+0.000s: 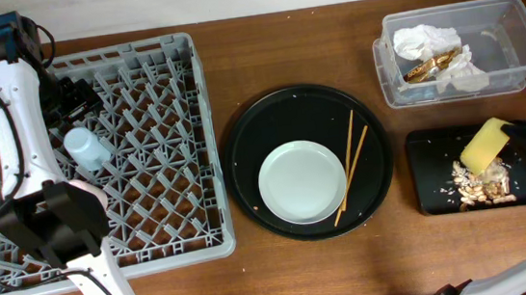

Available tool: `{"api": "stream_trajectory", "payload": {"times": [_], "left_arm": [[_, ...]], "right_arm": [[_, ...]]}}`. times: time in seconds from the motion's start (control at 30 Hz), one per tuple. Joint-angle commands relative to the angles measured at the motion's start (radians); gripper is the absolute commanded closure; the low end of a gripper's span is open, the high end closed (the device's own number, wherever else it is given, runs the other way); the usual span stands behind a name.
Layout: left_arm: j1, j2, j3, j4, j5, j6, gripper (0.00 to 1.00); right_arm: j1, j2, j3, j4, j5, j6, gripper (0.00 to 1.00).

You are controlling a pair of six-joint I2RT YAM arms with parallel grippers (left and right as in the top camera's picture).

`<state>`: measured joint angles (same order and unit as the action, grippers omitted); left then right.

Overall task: Sort waste into correct bins and load items into the dishwasher rack
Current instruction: 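Tip the yellow bowl over the black rectangular tray to dump the scraps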

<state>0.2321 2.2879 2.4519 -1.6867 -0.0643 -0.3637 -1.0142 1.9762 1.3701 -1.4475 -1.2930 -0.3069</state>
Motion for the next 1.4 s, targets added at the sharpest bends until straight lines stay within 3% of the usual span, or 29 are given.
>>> {"api": "stream_trajectory", "payload": {"times": [0.0, 0.2, 0.3, 0.4, 0.47, 0.6, 0.67, 0.8, 0.87, 1.0, 1.03, 1.1, 1.13, 1.17, 1.27, 1.37], "left_arm": [[0.005, -0.016, 0.016, -0.001, -0.008, -0.003, 0.01], [0.005, -0.016, 0.016, -0.001, -0.008, -0.003, 0.01], [0.005, -0.016, 0.016, -0.001, -0.008, -0.003, 0.01], [0.005, -0.016, 0.016, -0.001, -0.008, -0.003, 0.01], [0.005, -0.016, 0.016, -0.001, -0.008, -0.003, 0.01], [0.005, -0.016, 0.016, -0.001, -0.008, -0.003, 0.01], [0.005, -0.016, 0.016, -0.001, -0.008, -0.003, 0.01], [0.005, -0.016, 0.016, -0.001, -0.008, -0.003, 0.01], [0.005, -0.016, 0.016, -0.001, -0.008, -0.002, 0.01], [0.005, -0.016, 0.016, -0.001, -0.008, -0.003, 0.01], [0.005, -0.016, 0.016, -0.001, -0.008, -0.003, 0.01], [0.005, -0.016, 0.016, -0.001, -0.008, -0.003, 0.01], [0.005, -0.016, 0.016, -0.001, -0.008, -0.003, 0.01], [0.005, -0.016, 0.016, -0.001, -0.008, -0.003, 0.01], [0.005, -0.016, 0.016, -0.001, -0.008, -0.003, 0.01], [0.005, -0.016, 0.016, -0.001, -0.008, -0.003, 0.01]], "right_arm": [[-0.009, 0.02, -0.003, 0.034, -0.052, 0.047, 0.96], [-0.011, 0.026, -0.003, 0.02, -0.039, 0.058, 0.96], [-0.016, 0.026, -0.003, -0.032, -0.105, -0.042, 0.96], [-0.016, 0.027, -0.003, 0.023, -0.075, 0.116, 0.96], [-0.016, 0.026, -0.003, -0.032, -0.128, -0.008, 0.96], [-0.016, 0.027, -0.003, 0.024, -0.06, 0.134, 0.96], [-0.016, 0.027, -0.003, -0.003, -0.111, 0.037, 0.96], [-0.016, 0.027, -0.003, -0.067, -0.105, 0.046, 0.96], [-0.016, 0.027, -0.003, -0.09, -0.159, -0.059, 0.96], [-0.016, 0.027, -0.003, -0.074, -0.138, -0.026, 0.96], [-0.013, 0.028, -0.003, -0.002, -0.13, -0.021, 0.96], [-0.007, 0.028, -0.003, 0.055, -0.049, 0.095, 0.96], [-0.008, 0.028, -0.003, 0.014, -0.051, 0.057, 0.96], [-0.008, 0.028, -0.003, -0.007, -0.095, -0.069, 0.96], [-0.006, 0.028, -0.003, 0.01, -0.057, 0.019, 0.96], [-0.005, 0.023, -0.003, -0.192, -0.125, -0.283, 0.96]]}}
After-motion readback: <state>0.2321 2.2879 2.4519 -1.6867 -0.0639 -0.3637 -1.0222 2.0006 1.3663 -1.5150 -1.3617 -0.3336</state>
